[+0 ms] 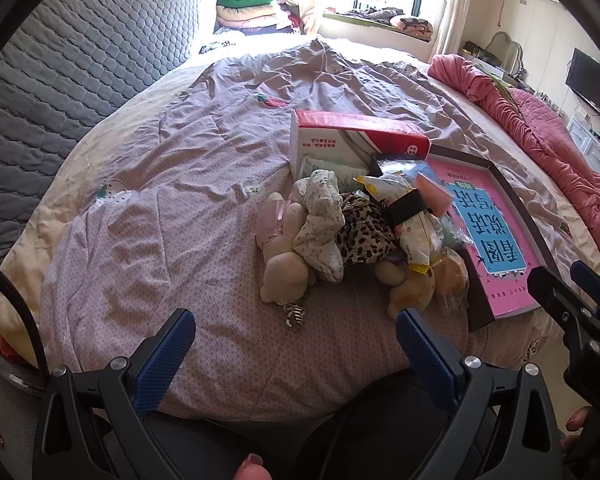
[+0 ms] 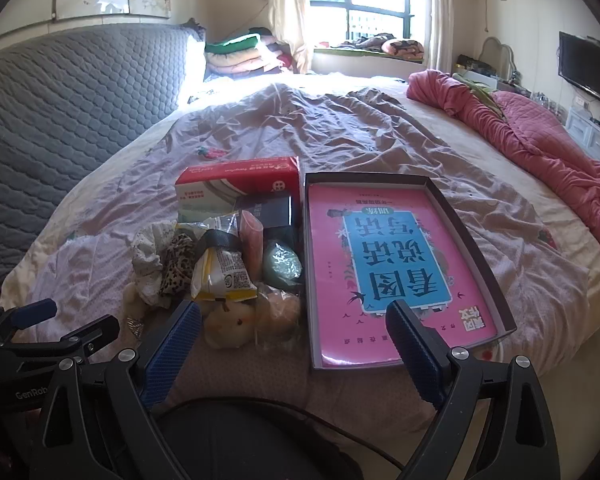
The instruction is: Organize soft objects
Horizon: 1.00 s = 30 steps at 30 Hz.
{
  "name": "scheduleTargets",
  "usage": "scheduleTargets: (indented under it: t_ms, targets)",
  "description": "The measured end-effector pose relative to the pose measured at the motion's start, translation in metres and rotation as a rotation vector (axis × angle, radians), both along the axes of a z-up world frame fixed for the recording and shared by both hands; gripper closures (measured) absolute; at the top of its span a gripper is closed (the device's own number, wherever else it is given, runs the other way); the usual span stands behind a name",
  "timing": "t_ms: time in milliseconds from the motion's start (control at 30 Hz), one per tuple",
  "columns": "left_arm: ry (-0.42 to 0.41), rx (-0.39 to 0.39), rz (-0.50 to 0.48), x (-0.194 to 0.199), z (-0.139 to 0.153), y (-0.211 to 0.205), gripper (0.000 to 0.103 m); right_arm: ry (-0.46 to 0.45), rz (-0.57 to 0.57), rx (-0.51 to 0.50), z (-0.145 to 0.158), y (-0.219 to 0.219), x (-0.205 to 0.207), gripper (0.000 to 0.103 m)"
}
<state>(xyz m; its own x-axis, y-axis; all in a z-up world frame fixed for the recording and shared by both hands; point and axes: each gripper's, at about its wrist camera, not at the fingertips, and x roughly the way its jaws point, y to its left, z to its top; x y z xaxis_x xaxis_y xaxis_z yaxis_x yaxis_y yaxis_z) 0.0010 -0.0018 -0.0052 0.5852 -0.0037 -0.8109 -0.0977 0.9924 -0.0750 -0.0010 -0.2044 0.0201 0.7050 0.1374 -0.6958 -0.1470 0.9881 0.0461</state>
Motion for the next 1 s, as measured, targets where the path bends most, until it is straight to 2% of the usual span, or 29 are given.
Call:
scheduleTargets:
  t_ms: [467, 1000]
  targets:
    - [0.011, -0.018, -0.001, -0.001, -0.001, 0.0, 0.002, -0.01, -0.001, -0.001, 0.001, 0.0, -0.002, 0.009]
    - [0.005, -0.162, 0.032, 0.006, -0.009, 0.03, 0.002, 0.004, 0.012, 0.005, -0.002, 0.002, 0.005, 0.009]
